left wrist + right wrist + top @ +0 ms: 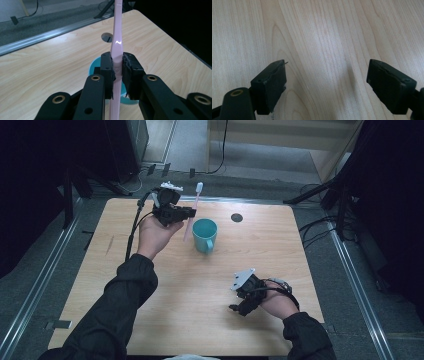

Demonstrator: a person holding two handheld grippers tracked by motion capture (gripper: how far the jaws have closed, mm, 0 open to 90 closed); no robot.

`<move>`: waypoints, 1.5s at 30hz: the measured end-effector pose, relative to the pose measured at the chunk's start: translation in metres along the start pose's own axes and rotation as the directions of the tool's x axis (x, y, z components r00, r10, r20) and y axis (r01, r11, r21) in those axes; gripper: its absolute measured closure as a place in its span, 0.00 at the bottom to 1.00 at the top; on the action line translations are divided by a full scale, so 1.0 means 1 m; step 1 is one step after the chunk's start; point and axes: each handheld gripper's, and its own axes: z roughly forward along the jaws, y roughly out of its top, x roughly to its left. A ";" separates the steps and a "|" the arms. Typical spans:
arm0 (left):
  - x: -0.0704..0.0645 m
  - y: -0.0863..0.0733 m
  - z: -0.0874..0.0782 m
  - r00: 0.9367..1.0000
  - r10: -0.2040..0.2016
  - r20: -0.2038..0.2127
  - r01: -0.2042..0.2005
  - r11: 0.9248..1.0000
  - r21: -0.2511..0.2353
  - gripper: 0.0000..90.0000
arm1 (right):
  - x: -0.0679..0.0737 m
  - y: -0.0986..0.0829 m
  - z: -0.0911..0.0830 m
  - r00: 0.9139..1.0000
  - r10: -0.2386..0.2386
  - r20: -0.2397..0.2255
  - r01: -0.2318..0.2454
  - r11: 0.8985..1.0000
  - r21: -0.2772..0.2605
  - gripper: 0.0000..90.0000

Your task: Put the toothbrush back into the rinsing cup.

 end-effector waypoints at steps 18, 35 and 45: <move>-0.010 0.021 0.030 0.998 0.015 -0.059 -0.019 0.997 -0.071 0.88 | 0.000 0.000 0.000 1.000 -0.004 -0.002 0.004 1.000 -0.001 0.18; -0.015 0.007 0.061 0.992 0.019 -0.127 -0.037 0.990 -0.135 0.88 | 0.000 0.001 0.000 1.000 -0.010 -0.007 0.010 1.000 -0.001 0.18; -0.012 -0.012 0.069 0.992 0.000 -0.130 -0.017 0.991 -0.134 0.88 | 0.001 0.001 0.001 1.000 -0.012 -0.011 0.012 1.000 0.003 0.18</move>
